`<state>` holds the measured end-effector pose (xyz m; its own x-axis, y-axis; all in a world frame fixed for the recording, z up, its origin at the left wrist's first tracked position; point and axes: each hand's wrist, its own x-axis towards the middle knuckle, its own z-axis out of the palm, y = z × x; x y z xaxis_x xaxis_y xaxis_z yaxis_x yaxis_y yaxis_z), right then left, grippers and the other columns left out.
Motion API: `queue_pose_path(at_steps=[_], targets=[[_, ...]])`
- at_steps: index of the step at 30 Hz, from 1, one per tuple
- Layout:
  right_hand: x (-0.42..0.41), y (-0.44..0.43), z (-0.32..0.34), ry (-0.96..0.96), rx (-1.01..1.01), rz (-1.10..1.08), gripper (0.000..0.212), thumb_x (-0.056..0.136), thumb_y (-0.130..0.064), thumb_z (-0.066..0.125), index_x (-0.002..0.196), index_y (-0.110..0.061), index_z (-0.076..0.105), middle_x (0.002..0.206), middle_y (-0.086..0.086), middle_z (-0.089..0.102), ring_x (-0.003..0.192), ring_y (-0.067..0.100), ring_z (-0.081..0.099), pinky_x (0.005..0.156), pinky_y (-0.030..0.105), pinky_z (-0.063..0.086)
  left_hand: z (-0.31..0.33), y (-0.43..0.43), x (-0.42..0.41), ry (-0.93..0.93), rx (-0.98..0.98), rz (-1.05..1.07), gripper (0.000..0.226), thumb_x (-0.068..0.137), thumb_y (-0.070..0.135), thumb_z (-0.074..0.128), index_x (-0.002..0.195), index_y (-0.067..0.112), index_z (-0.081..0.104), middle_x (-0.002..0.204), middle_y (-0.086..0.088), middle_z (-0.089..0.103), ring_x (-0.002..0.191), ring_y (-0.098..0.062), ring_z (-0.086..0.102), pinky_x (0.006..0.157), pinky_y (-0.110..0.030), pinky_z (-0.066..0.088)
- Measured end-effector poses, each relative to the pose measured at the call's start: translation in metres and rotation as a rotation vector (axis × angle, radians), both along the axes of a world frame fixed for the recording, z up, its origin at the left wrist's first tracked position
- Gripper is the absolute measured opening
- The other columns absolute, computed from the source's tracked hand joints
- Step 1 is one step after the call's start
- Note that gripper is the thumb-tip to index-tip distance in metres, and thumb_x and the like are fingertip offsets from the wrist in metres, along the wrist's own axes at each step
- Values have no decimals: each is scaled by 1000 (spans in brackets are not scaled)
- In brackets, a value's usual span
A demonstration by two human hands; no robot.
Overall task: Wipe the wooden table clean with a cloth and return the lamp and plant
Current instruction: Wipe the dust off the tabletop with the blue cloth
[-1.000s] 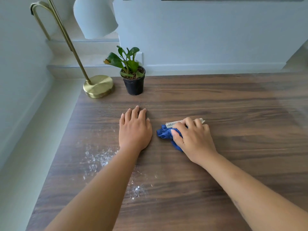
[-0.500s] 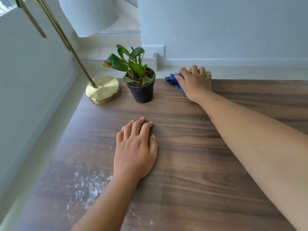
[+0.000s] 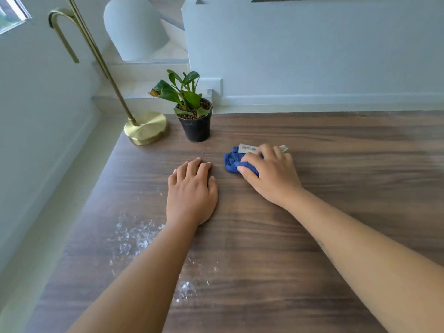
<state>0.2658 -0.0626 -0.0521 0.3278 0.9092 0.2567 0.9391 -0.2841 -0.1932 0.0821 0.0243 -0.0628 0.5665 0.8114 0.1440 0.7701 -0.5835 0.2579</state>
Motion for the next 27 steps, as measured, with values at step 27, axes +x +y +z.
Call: queue_pose_path(at_steps=[27], targets=[[10, -24, 53, 31, 68, 196, 35, 76, -30, 78, 99, -19, 54, 105, -1, 48, 95, 24, 44, 74, 36, 39, 3, 0, 1, -27, 22, 9, 35, 93, 41, 35, 120, 27, 51, 130, 3, 48, 118, -26, 38, 97, -42, 31]])
